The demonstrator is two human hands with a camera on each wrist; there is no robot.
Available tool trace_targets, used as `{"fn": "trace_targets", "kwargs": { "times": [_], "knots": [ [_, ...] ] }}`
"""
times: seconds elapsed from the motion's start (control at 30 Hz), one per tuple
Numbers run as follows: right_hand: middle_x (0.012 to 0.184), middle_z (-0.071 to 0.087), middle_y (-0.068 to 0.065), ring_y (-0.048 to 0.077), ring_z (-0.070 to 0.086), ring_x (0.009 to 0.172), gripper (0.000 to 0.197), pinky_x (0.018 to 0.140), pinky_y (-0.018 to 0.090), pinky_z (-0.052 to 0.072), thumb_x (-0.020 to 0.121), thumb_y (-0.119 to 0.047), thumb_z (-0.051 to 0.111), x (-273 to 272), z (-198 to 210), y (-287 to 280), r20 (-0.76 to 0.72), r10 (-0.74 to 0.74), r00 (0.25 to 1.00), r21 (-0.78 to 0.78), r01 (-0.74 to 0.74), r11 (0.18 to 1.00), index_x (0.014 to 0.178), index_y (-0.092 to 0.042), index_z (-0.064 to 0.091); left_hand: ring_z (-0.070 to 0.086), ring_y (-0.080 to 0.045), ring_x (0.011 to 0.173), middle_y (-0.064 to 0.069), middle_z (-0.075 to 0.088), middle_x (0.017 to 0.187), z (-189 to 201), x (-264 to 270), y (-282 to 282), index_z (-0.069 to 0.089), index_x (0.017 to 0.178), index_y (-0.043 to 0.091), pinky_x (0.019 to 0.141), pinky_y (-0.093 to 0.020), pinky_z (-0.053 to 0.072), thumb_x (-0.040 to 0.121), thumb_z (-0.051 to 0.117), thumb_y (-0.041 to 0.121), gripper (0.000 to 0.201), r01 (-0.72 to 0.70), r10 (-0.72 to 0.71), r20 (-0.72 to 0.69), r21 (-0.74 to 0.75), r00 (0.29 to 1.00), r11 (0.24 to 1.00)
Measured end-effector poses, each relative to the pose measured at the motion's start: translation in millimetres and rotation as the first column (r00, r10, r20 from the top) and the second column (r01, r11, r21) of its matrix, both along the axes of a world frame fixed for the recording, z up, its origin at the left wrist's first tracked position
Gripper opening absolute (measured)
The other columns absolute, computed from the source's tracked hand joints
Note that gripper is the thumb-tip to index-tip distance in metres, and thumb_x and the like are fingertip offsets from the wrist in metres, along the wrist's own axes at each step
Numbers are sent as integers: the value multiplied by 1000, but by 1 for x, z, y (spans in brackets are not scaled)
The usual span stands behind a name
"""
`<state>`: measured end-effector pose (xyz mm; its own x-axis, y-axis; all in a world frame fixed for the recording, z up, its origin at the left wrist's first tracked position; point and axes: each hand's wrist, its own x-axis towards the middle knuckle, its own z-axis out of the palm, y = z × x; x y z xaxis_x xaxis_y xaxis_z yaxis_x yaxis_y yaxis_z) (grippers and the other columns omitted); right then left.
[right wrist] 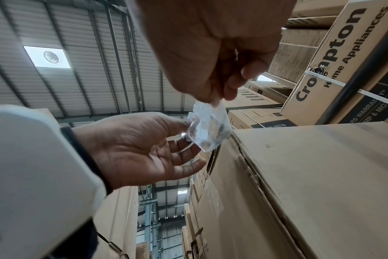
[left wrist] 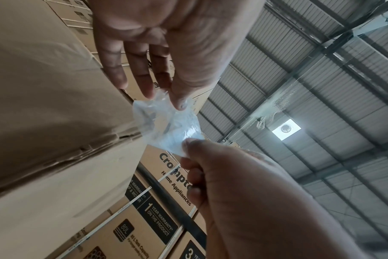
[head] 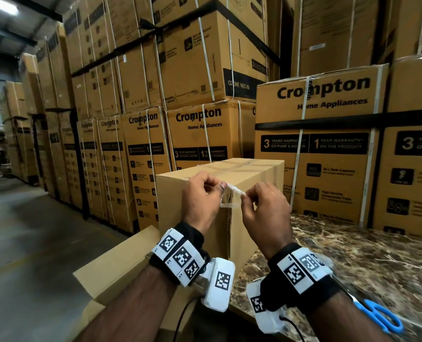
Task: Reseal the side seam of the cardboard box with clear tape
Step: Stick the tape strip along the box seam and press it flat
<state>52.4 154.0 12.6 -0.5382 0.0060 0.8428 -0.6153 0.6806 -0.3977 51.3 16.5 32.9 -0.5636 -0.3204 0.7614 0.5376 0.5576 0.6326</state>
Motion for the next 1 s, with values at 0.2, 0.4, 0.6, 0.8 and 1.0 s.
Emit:
{"fn": "trace_targets", "kwargs": {
  "times": [0.2, 0.4, 0.6, 0.8, 1.0],
  "knots": [
    [82, 54, -4, 13, 49, 79, 8, 70, 25, 38, 91, -20, 60, 5, 2, -3, -5, -15, 1000, -8, 15, 1000, 84, -18, 58, 63, -8, 77, 2, 66, 81, 2, 7, 5, 62, 80, 15, 58, -8, 49, 87, 69, 13, 10, -12, 12, -23, 22, 1000, 1000],
    [81, 52, -4, 14, 48, 77, 14, 71, 27, 41, 90, -19, 60, 8, 4, -4, -30, -19, 999, 2, 19, 1000, 80, -21, 50, 63, -8, 78, 2, 66, 82, 1, 11, 7, 63, 80, 13, 59, -7, 47, 87, 69, 12, 9, -39, 41, -46, 47, 998, 998],
    [82, 51, -4, 14, 48, 78, 16, 73, 27, 40, 92, -20, 58, 10, 8, -5, -1, -1, 1000, -9, 1, 1000, 80, -21, 48, 60, -4, 75, 2, 65, 82, 3, 10, 11, 62, 81, 12, 57, -4, 44, 88, 68, 11, 9, -46, 49, -42, 83, 998, 996],
    [83, 52, -3, 15, 50, 79, 13, 72, 29, 45, 92, -22, 58, 9, 2, -7, 41, 7, 999, -21, -6, 1000, 81, -21, 51, 61, -5, 76, 2, 64, 83, -4, 8, 10, 61, 83, 12, 56, -6, 46, 88, 67, 12, 8, -42, 44, -16, 94, 999, 995],
    [75, 46, -10, 3, 43, 67, 23, 57, 15, 33, 93, -22, 57, 6, -6, -1, 114, 33, 993, -65, -26, 998, 73, -23, 46, 63, -21, 87, -2, 62, 89, 8, 1, -17, 55, 84, 10, 71, -31, 56, 91, 61, 10, 9, -44, 47, -7, 267, 999, 963]
  ]
}}
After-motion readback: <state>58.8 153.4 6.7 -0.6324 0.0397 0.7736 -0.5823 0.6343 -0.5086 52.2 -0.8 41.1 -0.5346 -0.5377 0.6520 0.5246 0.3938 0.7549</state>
